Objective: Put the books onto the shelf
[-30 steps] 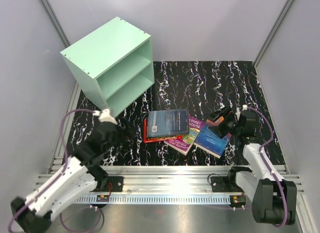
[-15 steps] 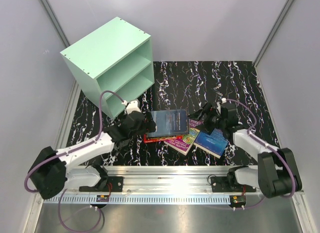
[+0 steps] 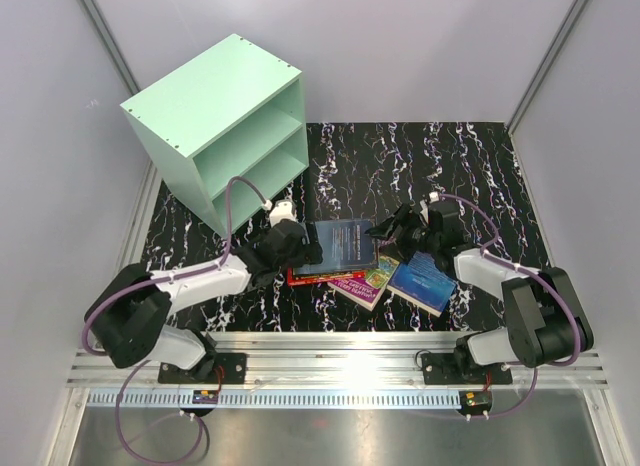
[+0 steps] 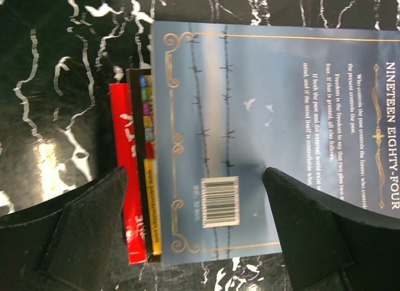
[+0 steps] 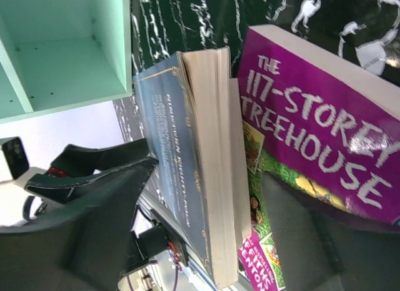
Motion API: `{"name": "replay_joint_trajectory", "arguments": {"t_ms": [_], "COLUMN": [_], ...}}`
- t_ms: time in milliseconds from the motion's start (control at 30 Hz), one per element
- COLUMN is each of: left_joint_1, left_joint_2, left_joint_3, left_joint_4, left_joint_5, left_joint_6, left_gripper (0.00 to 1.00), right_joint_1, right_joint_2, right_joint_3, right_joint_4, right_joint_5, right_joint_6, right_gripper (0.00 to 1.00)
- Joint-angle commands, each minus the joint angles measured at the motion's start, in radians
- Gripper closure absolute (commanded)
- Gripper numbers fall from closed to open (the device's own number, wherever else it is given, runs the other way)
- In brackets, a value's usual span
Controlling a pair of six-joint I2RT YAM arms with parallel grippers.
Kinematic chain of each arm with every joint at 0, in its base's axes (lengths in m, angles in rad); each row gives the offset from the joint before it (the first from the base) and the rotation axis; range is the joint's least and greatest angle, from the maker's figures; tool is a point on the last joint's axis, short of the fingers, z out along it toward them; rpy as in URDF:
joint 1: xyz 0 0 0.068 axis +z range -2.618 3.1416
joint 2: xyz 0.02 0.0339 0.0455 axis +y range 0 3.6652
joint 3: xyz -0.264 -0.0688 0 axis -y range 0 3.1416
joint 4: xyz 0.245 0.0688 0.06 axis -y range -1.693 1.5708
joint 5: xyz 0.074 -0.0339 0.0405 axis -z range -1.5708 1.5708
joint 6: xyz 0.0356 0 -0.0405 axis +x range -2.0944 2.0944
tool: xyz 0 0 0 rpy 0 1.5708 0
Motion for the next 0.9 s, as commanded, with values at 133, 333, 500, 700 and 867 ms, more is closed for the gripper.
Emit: {"name": "replay_joint_trajectory", "arguments": {"t_ms": [133, 333, 500, 700, 867], "left_joint_1": [-0.003, -0.029, -0.051, -0.080, -0.107], "left_joint_2": [0.048, 0.084, 0.093, 0.092, 0.092], "left_joint_3": [0.028, 0.054, 0.066, 0.085, 0.111], "left_joint_4": [0.156, 0.179, 0.188, 0.204, 0.204], "left_joint_5": [0.089, 0.114, 0.120, 0.135, 0.140], "left_joint_6": [-0.016, -0.039, -0.050, -0.067, -0.073], "left_gripper": [0.09, 0.10, 0.10, 0.11, 0.11], "right_joint_1": [0.017, 0.030, 0.034, 0.046, 0.066], "right_joint_2": [-0.039, -0.041, -0.070, -0.081, -0.065], "right_joint_3": [0.026, 0.020, 0.023, 0.023, 0.025], "right_joint_4": [0.037, 0.048, 0.034, 0.045, 0.046], "right_joint_5": [-0.010, -0.016, -0.016, -0.027, -0.016], "right_joint_6": [0.016, 0.026, 0.026, 0.040, 0.049], "right_gripper": [0.43, 0.70, 0.75, 0.73, 0.70]}}
